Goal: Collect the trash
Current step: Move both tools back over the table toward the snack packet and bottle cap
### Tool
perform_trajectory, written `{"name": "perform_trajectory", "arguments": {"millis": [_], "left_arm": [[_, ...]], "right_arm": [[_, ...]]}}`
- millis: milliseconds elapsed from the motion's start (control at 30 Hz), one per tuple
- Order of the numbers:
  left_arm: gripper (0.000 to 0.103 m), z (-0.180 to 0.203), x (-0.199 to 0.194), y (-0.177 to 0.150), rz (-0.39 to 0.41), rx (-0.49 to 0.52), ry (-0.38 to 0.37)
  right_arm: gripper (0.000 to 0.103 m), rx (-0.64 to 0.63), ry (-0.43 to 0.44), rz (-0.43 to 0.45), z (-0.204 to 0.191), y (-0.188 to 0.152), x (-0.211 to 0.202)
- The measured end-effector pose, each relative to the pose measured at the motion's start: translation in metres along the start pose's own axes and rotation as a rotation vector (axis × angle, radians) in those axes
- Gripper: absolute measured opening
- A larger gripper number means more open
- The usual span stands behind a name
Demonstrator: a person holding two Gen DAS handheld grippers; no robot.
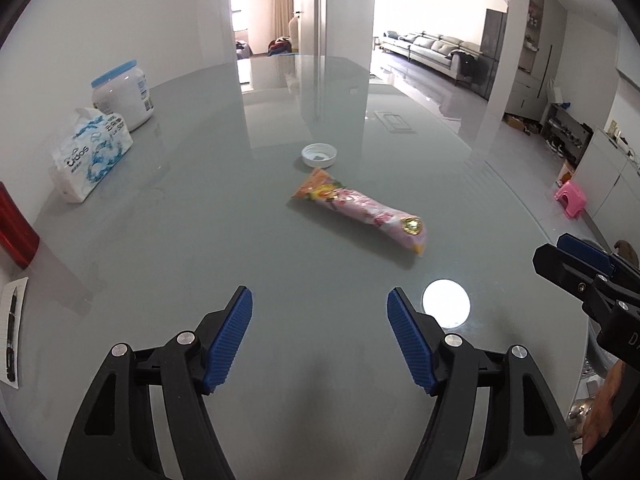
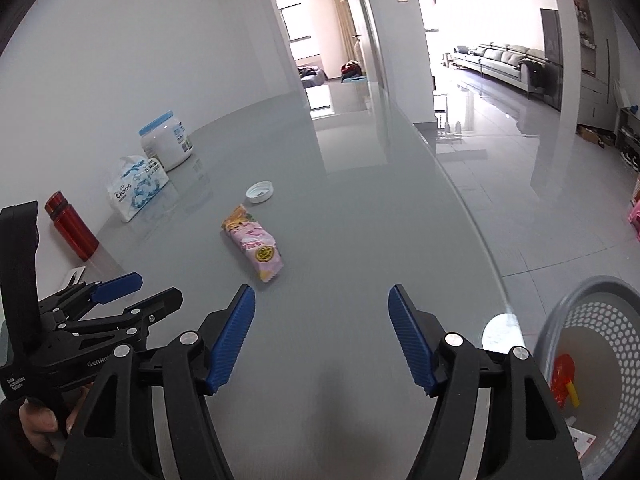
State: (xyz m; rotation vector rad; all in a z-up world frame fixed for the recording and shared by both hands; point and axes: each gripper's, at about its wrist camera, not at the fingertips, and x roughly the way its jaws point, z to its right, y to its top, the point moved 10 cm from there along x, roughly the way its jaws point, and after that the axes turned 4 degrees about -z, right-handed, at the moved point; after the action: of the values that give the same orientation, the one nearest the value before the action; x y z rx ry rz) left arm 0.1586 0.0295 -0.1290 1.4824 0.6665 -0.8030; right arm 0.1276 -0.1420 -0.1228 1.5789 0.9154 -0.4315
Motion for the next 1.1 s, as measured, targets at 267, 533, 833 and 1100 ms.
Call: {"name": "perform_trajectory", "arguments": {"millis": [267,533,833,1100], "left_arm": [[0.073,-0.049,0.009,-0.006,-0.009,-0.075,0.031],[0.077,-0.071,0.014,-0.007,-0.017,-0.103,0.048],[0.079,-0.084,0.017,0.000,-0.019,-0.127,0.060],[0.079,-0.084,0.020,0.001,-0.020,-0.124,0.066]], "right_arm": [[0.067,-0.084,0.017,-0.094,-0.035,0.012,0.054],[0.068,-0.158,-0.010,-0.160,-0.055,0.018,0.099],[0.068,-0.206,-0.037,-0.204,-0.064,0.031,0.127],[0.068,-0.203,-0.027,-0.220,-0.064,0.038,0.141]]}}
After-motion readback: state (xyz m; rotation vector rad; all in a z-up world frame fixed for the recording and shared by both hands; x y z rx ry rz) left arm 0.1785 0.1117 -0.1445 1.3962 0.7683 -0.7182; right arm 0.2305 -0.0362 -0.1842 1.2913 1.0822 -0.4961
